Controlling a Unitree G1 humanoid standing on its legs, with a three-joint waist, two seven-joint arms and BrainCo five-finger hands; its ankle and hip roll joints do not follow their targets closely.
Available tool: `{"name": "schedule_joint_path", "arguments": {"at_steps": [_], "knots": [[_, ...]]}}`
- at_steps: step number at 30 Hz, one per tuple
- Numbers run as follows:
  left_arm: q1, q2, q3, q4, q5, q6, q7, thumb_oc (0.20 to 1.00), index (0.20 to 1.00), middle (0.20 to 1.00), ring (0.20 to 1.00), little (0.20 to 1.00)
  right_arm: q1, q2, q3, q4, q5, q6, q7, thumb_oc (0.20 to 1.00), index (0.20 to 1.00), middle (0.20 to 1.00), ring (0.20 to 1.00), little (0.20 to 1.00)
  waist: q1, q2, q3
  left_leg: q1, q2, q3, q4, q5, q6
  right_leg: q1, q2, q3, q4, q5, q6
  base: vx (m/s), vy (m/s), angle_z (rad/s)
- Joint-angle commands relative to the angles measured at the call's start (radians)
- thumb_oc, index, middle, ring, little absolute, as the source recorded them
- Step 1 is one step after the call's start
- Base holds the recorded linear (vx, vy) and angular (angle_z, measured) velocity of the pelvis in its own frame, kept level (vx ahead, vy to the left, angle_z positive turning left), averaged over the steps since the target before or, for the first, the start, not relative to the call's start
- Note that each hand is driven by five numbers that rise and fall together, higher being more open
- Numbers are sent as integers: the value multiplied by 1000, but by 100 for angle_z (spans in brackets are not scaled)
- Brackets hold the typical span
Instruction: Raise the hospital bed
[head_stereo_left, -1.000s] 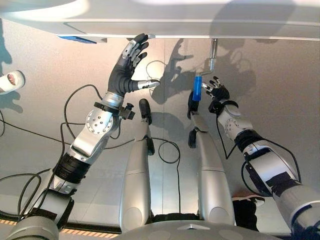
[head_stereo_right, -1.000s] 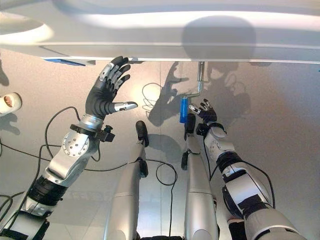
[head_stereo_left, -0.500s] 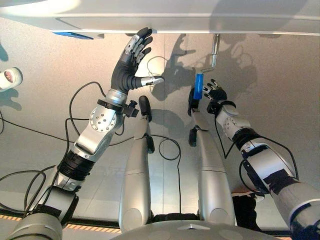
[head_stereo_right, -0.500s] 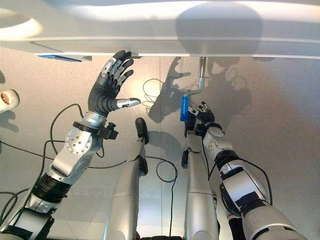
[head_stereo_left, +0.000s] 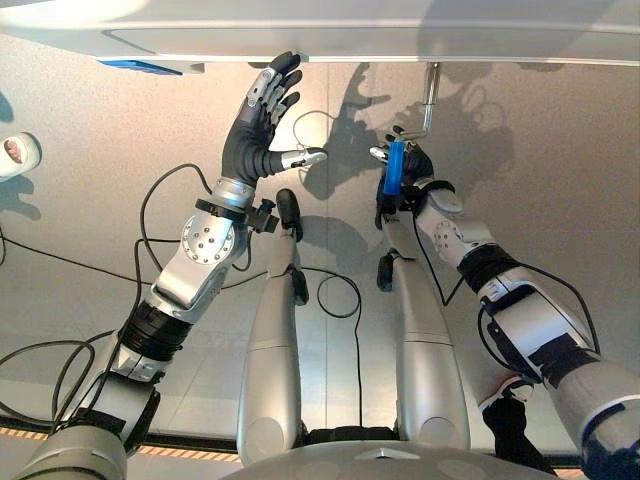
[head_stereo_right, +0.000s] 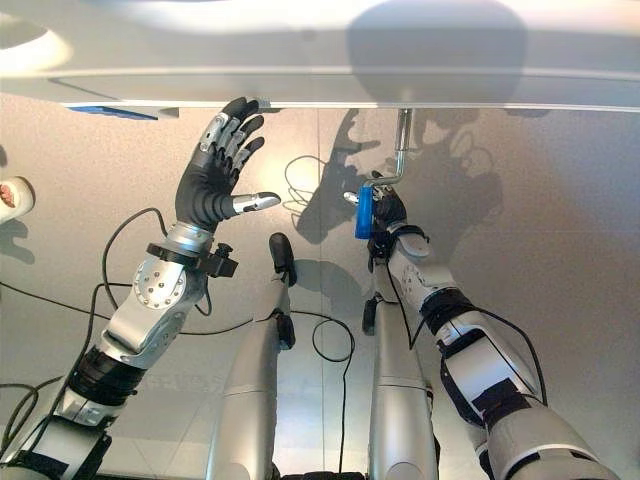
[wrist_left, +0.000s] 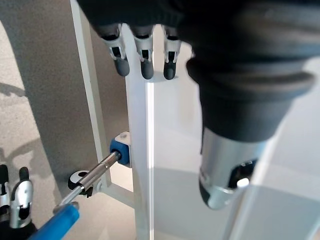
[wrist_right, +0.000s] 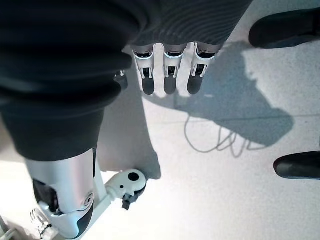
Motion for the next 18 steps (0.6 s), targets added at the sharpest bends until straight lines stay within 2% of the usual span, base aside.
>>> {"name": "schedule_joint_path", "arguments": {"at_steps": [1,9,18], "knots": [[41,29,35,-145,40,-44,5,1000,1000,1000,1000,1000,12,9,14,-36,18,-31,4,1000,1000,1000,1000,1000,-2,-38,-21,-49,-17,-22,106,-77,-5,39,-42,32,-63,-10,140,0,0,0],[47,49,44,-146,17,-49,-13,1000,1000,1000,1000,1000,97,-15,-40,-53,34,-44,1,1000,1000,1000,1000,1000,-5,-51,-21,-39,-13,-23,98,-74,-7,48,-40,32,-65,-11,142,3,-40,0],[47,41,32,-149,4,-49,-22,1000,1000,1000,1000,1000,125,-61,-76,-28,38,-47,2,1000,1000,1000,1000,1000,-4,-48,-21,-41,-15,-23,100,-74,-6,44,-35,34,-66,-11,140,0,0,0]]}}
